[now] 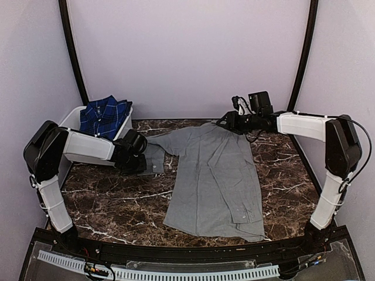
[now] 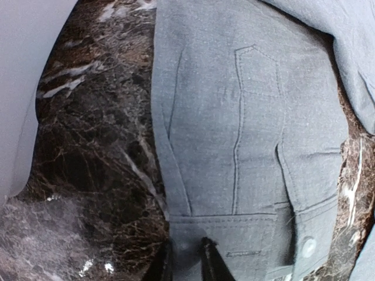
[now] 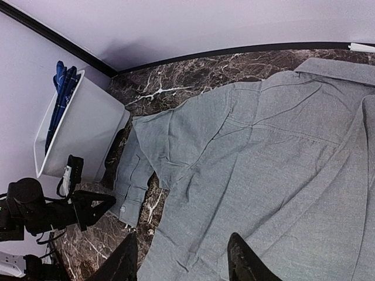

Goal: Fold and stack the long sleeve shirts
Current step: Pick up the sleeve from the center of the board.

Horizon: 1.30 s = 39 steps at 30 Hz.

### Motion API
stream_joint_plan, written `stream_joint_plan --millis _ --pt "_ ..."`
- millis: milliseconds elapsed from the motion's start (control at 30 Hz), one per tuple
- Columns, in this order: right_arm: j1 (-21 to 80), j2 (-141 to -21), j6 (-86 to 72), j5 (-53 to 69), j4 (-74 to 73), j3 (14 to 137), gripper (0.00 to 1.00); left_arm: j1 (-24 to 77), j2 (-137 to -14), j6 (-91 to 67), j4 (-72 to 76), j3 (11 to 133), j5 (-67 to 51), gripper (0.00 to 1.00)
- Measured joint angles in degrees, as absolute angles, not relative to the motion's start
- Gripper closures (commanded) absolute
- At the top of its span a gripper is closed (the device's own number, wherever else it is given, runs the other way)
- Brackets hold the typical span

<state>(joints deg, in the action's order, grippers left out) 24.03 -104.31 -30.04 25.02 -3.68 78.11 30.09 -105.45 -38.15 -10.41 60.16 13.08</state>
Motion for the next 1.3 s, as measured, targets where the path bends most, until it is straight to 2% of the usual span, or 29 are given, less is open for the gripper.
stream_joint_plan --millis 100,333,667,767,833,867,900,933,1000,1167,1300 --pt "24.1 -104.3 -29.8 24.8 -4.0 77.6 0.51 30.1 -105.4 -37.5 -11.4 60.6 13.0 1.0" --pt "24.4 -103.7 -29.6 24.5 -4.0 77.5 0.51 30.1 -104.2 -35.1 -14.3 63.9 13.9 1.0" --pt "24.4 -102.4 -29.2 24.3 -4.0 77.2 0.51 30.1 -94.7 -30.7 -17.7 69.2 19.4 1.0" --pt "24.5 -102.1 -29.0 24.0 -4.3 76.6 0.51 30.1 -93.7 -30.0 -18.0 71.2 19.3 0.89" --pt "24.6 -101.7 -29.0 23.7 -4.5 76.1 0.51 30.1 -93.8 -29.7 -18.1 71.4 18.4 0.76" --pt "24.7 -101.4 -29.0 23.6 -4.6 75.8 0.51 30.1 -94.1 -29.6 -18.5 71.4 17.8 0.65" --pt "24.8 -101.2 -29.0 23.5 -4.8 75.6 0.51 30.2 -94.7 -29.6 -18.7 71.4 17.1 0.61" --pt "24.8 -100.9 -28.9 23.4 -4.8 75.4 0.51 30.3 -95.4 -29.5 -18.8 71.4 16.3 0.51" --pt "24.9 -100.6 -28.9 23.2 -4.9 75.2 0.51 30.8 -97.3 -29.2 -18.9 71.4 15.0 0.41" --pt "25.3 -100.5 -28.5 22.7 -5.0 74.6 0.51 33.0 -103.2 -29.2 -19.5 71.6 13.8 0.21" --pt "25.5 -99.8 -28.1 22.4 -5.5 73.5 0.51 33.9 -107.9 -30.0 -20.2 72.5 13.4 0.12"
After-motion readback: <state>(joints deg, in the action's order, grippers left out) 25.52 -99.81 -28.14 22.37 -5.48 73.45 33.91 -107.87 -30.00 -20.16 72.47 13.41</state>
